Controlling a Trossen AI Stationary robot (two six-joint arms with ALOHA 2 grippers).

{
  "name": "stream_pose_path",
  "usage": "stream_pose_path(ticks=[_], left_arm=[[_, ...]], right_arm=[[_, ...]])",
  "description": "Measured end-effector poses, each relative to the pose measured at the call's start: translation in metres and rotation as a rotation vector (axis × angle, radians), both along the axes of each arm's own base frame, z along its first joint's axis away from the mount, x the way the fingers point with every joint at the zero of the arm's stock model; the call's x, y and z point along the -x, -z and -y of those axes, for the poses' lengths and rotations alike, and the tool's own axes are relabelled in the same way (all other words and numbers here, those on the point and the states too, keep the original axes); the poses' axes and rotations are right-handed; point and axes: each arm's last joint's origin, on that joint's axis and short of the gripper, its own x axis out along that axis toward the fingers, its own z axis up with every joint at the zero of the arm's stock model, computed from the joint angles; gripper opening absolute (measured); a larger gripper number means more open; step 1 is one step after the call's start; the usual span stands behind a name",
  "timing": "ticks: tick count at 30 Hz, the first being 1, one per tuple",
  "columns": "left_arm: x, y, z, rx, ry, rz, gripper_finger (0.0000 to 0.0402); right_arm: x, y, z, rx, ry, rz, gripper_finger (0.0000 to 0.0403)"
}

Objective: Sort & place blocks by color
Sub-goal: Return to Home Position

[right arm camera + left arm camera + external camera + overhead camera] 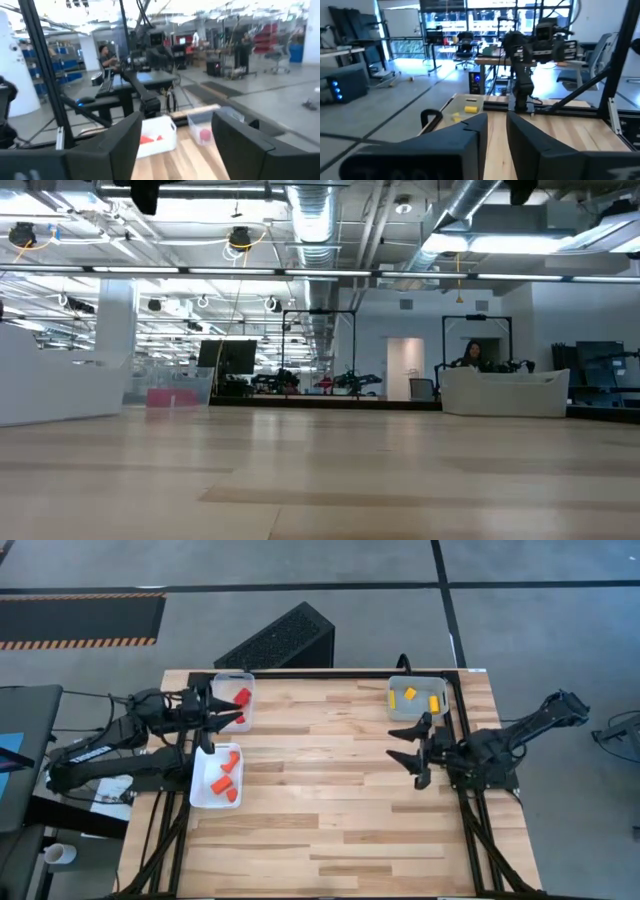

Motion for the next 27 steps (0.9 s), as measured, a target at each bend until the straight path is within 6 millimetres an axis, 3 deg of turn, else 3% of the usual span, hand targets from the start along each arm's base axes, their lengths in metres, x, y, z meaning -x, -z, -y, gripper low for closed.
stream_pose_path(ticks=[5,15,27], left_arm=[[-0.001,-0.001,0.005,-0.016,0.043,0.009,0.004],[-0.003,-0.002,0.012,-0.033,0.11,0.016,0.0018],[-0.005,0.0,0.017,-0.051,0.161,0.023,0.0]], right_arm=[[0.006,0.002,0.006,-0.038,-0.004,-0.03,0.0196],[0.015,-0.005,0.009,0.004,-0.042,0.003,0.0013],[0.036,-0.005,0.024,0.052,-0.054,-0.027,0.0007]])
